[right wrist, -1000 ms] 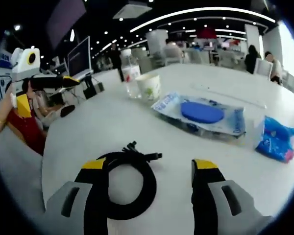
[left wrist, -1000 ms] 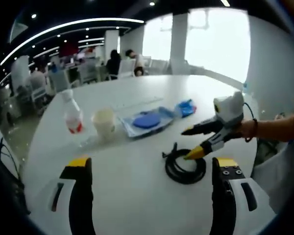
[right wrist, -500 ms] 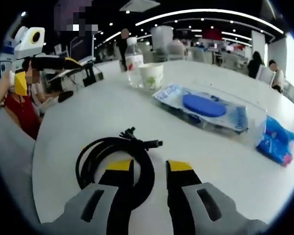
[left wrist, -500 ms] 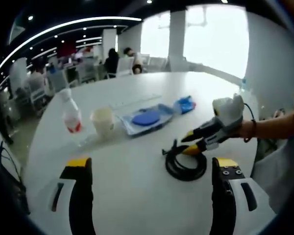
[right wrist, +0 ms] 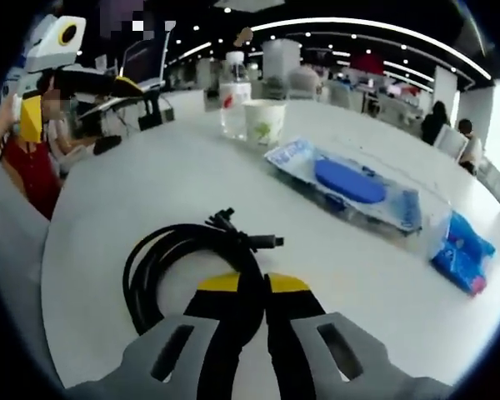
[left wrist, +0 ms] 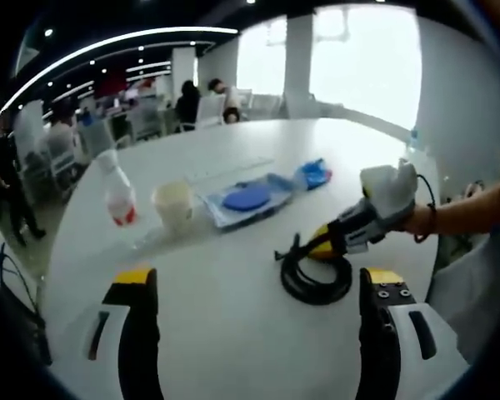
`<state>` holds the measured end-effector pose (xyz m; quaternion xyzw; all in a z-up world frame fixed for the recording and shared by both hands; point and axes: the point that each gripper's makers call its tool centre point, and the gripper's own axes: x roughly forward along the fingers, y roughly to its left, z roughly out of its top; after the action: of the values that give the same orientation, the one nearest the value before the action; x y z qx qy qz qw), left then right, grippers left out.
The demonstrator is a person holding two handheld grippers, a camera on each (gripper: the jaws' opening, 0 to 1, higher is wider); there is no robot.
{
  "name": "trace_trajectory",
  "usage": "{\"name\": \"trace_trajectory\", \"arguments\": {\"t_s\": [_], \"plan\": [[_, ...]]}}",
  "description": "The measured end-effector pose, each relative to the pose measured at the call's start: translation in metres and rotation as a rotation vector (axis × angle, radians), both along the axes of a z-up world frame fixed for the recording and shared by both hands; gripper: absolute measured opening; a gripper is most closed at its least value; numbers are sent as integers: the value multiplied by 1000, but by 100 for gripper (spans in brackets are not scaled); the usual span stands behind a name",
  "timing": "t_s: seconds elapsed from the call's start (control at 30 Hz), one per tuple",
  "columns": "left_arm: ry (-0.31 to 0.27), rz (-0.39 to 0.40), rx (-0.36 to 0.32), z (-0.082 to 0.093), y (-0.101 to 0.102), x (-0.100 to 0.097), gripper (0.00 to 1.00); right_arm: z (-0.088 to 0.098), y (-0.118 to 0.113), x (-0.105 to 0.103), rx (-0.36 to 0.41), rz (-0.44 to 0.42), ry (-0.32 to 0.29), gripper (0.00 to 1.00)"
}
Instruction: Arrange the tabletop items into an orderly group along one side of the table until the central work area is clear of visible clutter.
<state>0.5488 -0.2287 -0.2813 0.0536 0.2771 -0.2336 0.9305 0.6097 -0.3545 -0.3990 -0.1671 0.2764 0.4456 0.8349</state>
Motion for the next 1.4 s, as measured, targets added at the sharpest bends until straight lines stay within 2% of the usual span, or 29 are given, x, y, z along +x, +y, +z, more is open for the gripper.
{"name": "trace_trajectory", "arguments": {"t_s": [0.13, 0.23, 0.27, 0.4, 0.53, 0.8, 0.9, 1.1, 1.4], "plan": [[6, -10, 7, -2, -1, -1, 97, 1, -3, 3, 58, -81, 82, 7], [4, -10, 6, -2, -1, 0, 97, 4, -4, 5, 62, -80, 82, 5], [5, -8, 7, -2, 0, 0, 97, 6, -2, 3, 88, -91, 108, 5], [5, -3, 10, -2, 2, 0, 97, 12, -1, 0, 105, -76, 126, 4], [0, -5, 10, -1, 2, 0, 97, 25, -2, 1, 147, -89, 137, 4], [-1, -10, 13, 0, 2, 0, 97, 49, -17, 4, 165, -100, 131, 4], [-3, -8, 13, 1, 3, 0, 96, 62, -24, 6, 197, -119, 131, 4], [-6, -7, 15, 2, 4, 1, 96, 82, -42, 14, 190, -144, 89, 4], [-9, -14, 16, 3, 3, 0, 96, 85, -70, 28, 158, -211, 77, 4]]}}
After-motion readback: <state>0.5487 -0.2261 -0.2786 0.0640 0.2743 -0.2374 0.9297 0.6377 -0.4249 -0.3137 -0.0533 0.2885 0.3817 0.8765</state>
